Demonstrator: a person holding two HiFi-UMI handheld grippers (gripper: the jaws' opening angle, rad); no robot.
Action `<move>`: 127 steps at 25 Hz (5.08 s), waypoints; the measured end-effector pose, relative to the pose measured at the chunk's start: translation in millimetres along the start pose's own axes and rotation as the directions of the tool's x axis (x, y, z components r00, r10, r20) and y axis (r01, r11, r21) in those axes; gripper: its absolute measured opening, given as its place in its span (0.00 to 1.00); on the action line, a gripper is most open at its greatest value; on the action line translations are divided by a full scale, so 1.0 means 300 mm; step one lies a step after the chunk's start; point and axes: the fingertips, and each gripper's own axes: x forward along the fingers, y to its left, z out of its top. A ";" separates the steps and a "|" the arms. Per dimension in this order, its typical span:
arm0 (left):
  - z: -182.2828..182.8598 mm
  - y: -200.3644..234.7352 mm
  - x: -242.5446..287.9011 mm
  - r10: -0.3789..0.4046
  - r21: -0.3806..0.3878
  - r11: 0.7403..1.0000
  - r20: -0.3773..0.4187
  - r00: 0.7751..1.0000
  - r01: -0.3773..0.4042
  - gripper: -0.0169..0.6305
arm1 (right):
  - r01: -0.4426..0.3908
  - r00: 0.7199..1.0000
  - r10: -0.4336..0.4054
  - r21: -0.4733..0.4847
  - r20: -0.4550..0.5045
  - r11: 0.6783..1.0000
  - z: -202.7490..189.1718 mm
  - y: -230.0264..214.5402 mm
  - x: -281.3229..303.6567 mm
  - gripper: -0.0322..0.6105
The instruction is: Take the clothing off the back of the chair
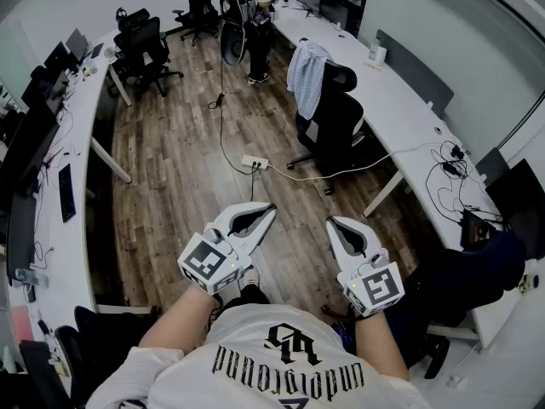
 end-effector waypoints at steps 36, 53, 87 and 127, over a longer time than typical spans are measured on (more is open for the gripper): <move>-0.112 0.948 0.020 -0.028 -0.038 0.999 -0.007 1.000 0.028 0.10 | 0.044 0.999 -0.044 0.016 -0.013 0.999 -0.004 -0.135 0.915 0.05; -0.177 1.205 0.349 -0.027 -0.024 0.999 -0.069 0.997 0.025 0.10 | 0.024 0.999 -0.024 0.025 -0.029 0.999 -0.102 -0.492 1.184 0.05; -0.244 1.566 1.426 -0.319 0.050 0.943 -0.146 0.936 0.329 0.19 | 0.208 0.962 -0.217 -0.069 -0.169 0.976 -0.246 -1.409 1.442 0.17; -0.481 1.804 1.809 -0.499 -0.010 0.856 -0.274 0.822 0.517 0.32 | 0.290 0.727 -0.375 -0.237 -0.576 0.927 -0.558 -1.596 1.772 0.27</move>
